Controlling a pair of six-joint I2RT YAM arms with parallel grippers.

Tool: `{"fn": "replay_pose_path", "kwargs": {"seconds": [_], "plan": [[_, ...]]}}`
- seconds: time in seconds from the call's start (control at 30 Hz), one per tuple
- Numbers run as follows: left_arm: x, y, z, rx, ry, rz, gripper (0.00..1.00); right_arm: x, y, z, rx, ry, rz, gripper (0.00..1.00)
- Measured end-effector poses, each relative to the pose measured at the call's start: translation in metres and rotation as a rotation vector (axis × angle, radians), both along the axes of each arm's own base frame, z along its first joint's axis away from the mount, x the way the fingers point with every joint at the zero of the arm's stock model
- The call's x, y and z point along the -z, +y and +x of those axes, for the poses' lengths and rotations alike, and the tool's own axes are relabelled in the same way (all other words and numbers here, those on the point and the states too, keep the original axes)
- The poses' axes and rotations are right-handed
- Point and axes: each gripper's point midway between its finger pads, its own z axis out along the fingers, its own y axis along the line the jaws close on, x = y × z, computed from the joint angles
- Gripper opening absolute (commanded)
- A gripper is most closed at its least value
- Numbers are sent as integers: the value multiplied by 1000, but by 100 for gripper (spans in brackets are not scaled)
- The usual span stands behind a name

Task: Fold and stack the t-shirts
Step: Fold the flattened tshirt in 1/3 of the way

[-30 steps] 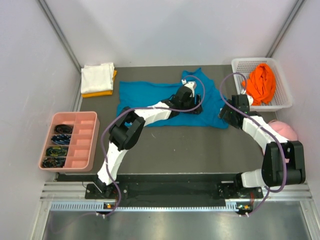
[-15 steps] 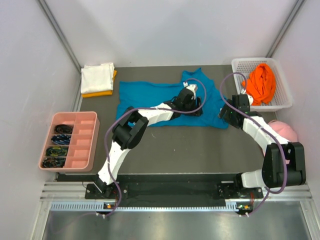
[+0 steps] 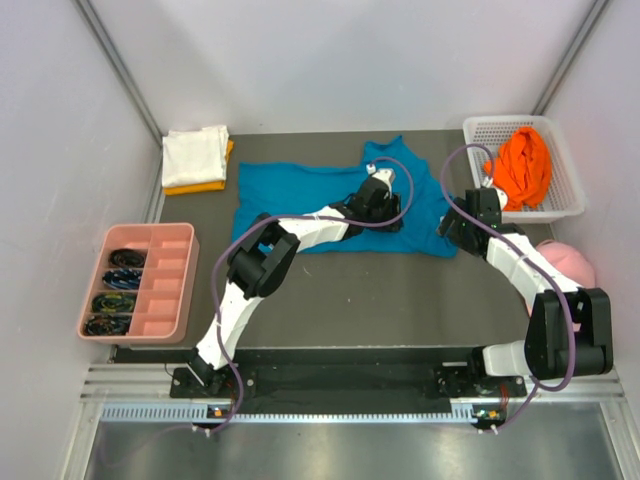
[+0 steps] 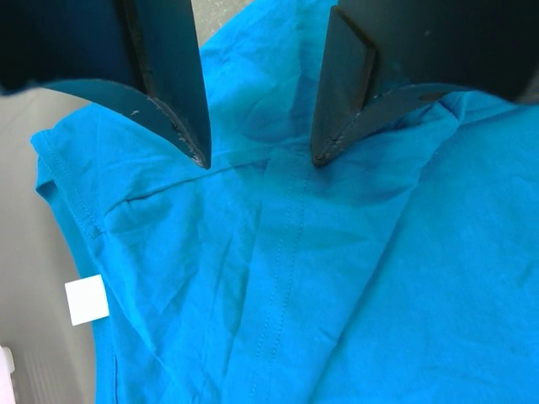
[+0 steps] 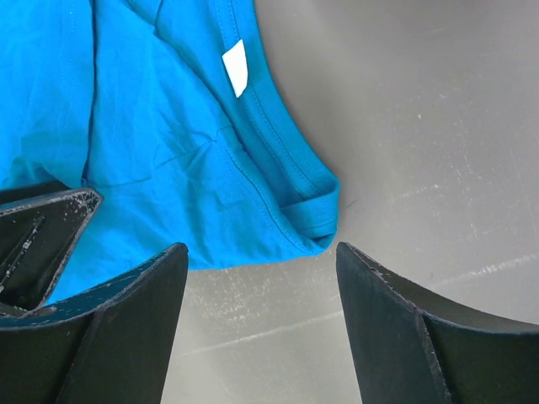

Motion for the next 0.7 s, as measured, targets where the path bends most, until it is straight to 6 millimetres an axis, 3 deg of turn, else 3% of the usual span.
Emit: {"fn": "replay_pose_path", "kwargs": {"seconds": [0.33,0.37,0.7], "plan": [[3,3,4,-25,-9,13,12,0,0,-1,-9,3,-2,71],[4,4,5,-30,-9,17,2,0,0,-1,-9,3,-2,71],[8,7,10,-58,-22,35,0,1,2,-1,-18,4,1,72]]}}
